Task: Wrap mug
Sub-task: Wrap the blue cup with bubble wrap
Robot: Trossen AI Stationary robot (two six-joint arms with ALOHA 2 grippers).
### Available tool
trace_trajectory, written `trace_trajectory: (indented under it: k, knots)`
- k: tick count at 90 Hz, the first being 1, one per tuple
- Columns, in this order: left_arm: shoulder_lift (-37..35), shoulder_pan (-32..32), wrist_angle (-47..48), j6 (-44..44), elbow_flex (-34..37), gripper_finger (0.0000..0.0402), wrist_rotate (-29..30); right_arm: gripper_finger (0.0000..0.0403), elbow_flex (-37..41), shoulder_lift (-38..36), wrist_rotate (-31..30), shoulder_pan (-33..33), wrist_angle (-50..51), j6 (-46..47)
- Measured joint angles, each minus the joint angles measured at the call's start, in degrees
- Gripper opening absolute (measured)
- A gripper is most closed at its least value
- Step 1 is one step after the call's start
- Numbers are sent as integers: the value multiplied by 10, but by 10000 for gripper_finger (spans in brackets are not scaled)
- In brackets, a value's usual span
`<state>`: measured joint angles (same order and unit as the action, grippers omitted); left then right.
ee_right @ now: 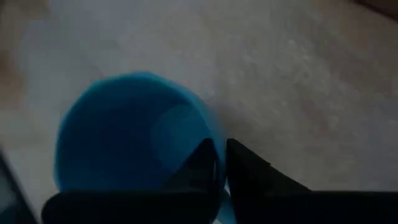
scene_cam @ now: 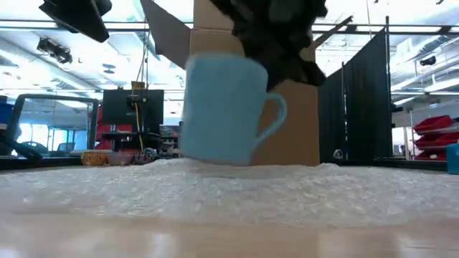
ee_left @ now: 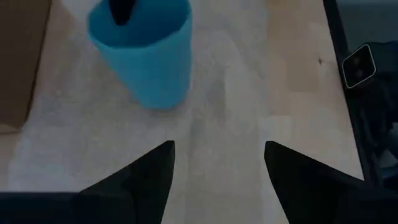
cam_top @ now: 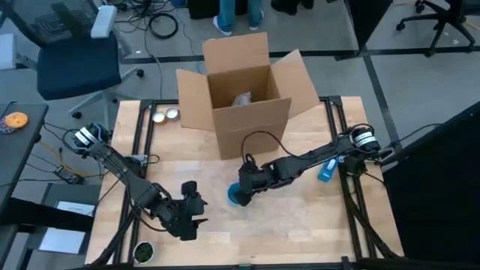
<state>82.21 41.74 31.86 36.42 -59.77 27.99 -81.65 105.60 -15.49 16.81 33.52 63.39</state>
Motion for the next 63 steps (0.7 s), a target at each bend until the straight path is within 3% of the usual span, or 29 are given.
trace_trajectory:
  k: [31,63]
  knots:
    - [0,0,0,10,0,234,1,2,1,2,-103,36,50,130]
    - [0,0,0,-20,0,234,7,6,1,40,-90,31,20,142]
